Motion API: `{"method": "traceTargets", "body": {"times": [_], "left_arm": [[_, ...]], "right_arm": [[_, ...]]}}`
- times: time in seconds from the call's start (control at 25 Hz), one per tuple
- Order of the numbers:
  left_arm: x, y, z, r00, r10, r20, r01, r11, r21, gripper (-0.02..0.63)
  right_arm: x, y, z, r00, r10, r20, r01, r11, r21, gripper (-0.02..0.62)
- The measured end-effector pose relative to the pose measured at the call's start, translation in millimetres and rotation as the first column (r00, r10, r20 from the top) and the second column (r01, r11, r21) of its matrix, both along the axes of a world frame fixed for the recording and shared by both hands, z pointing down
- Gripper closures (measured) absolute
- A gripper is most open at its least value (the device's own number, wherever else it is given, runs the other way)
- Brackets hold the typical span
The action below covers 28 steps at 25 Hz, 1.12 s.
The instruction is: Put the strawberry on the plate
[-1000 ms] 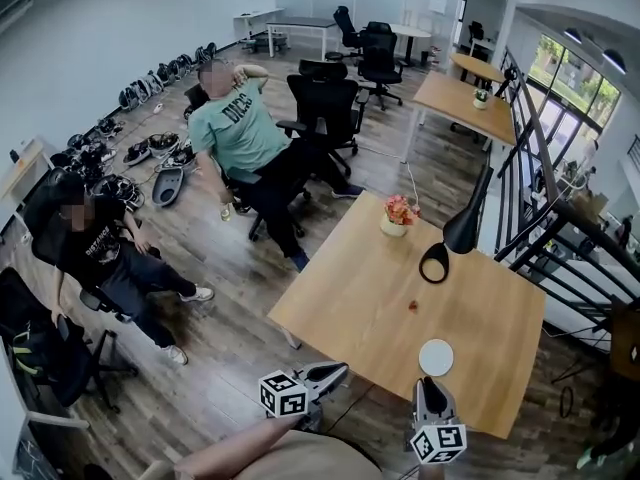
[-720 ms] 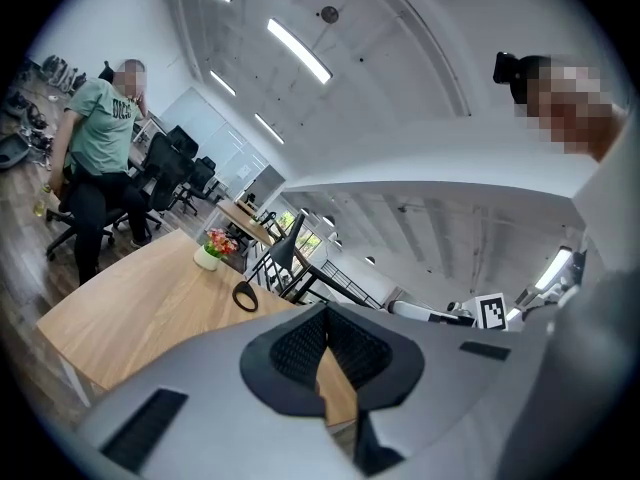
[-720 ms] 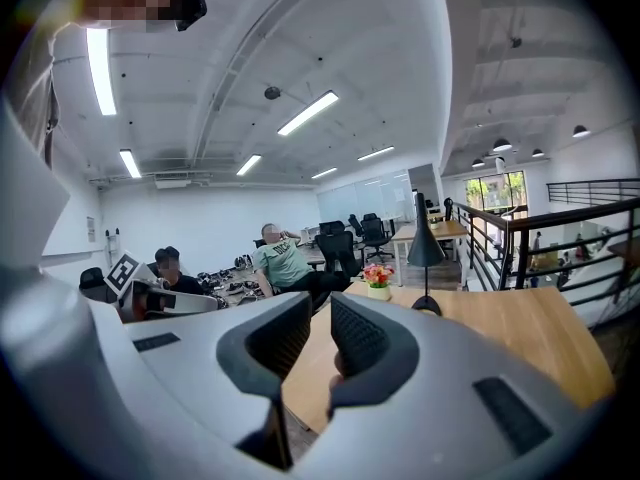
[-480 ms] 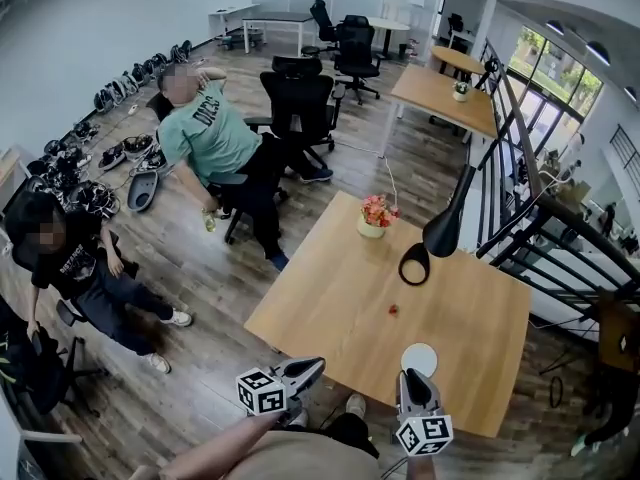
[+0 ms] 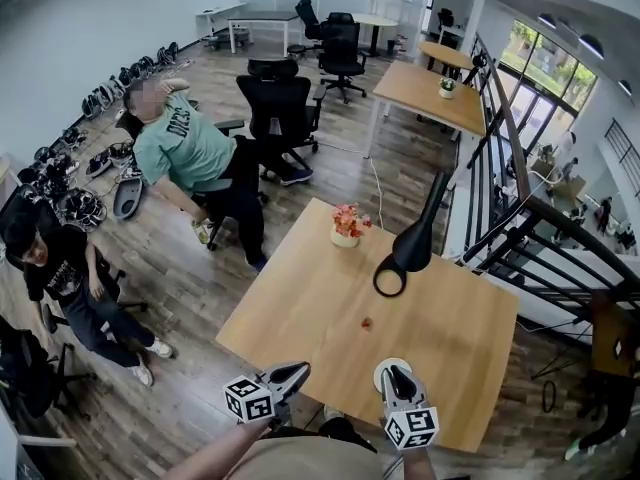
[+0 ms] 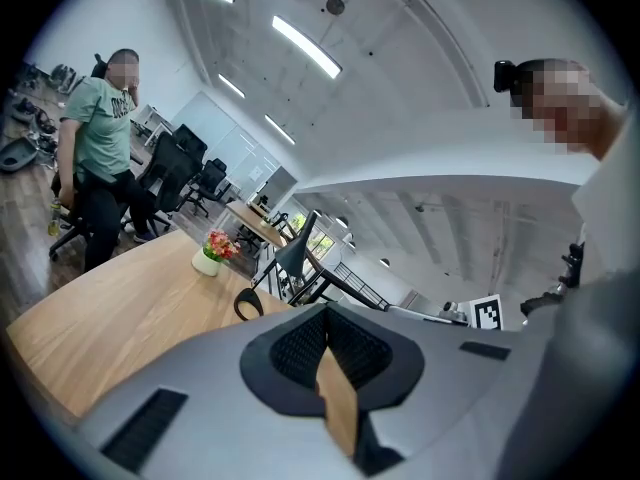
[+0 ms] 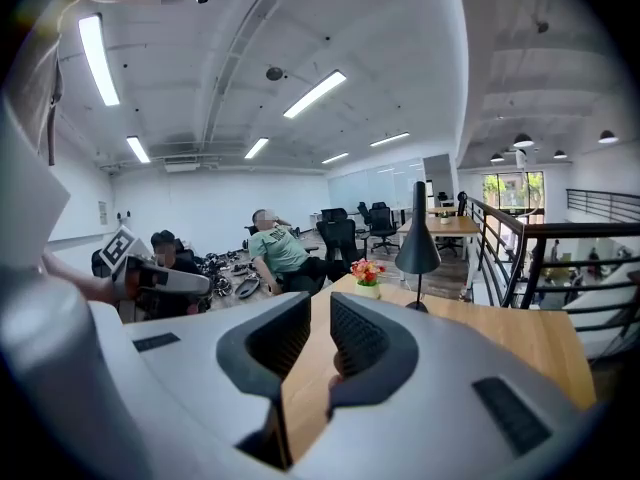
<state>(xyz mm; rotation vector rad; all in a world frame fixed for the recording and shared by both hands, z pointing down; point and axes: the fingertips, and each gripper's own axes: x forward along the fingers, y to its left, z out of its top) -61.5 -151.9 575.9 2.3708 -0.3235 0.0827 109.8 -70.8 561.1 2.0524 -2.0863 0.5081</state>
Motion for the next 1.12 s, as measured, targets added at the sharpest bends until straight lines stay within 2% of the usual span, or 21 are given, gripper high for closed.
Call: {"method": "traceTargets", "body": {"times": [0.28,0.6,0.76,0.92,1.0,1.04,1.12], "left_arm": [[26,-6,8,0.998,-0.037,0.055,0.035,0.999,0.042,0.601],[30,-15,18,0.990,-0.088,0.114,0.084,0.995,0.047,0.601],[36,-23,18,0.984,-0.121,0.127,0.115,0.992,0.054,0.601],[43,-32,16,0.981,-0.154,0.122,0.148,0.987,0.058,0.601],[44,-36,15,0.977,-0.171,0.125,0.165,0.985,0.059,0.601],[44,-38,15,0.975,-0.180,0.129,0.173,0.983,0.060,0.601],[45,-40,16,0.971,-0.193,0.138,0.186,0.980,0.065,0.601]], "right_arm": [[34,-23,50,0.988,-0.113,-0.101,0.103,0.990,-0.099,0.541],[49,-58,113,0.942,-0.273,-0.196,0.230,0.949,-0.216,0.541],[61,-76,153,0.898,-0.365,-0.245,0.283,0.907,-0.313,0.541],[69,-99,187,0.876,-0.429,-0.218,0.335,0.869,-0.364,0.541],[71,-111,209,0.856,-0.469,-0.217,0.358,0.841,-0.406,0.538],[72,-116,221,0.847,-0.488,-0.211,0.369,0.825,-0.428,0.507],[73,-129,245,0.830,-0.519,-0.202,0.386,0.797,-0.464,0.499]]}}
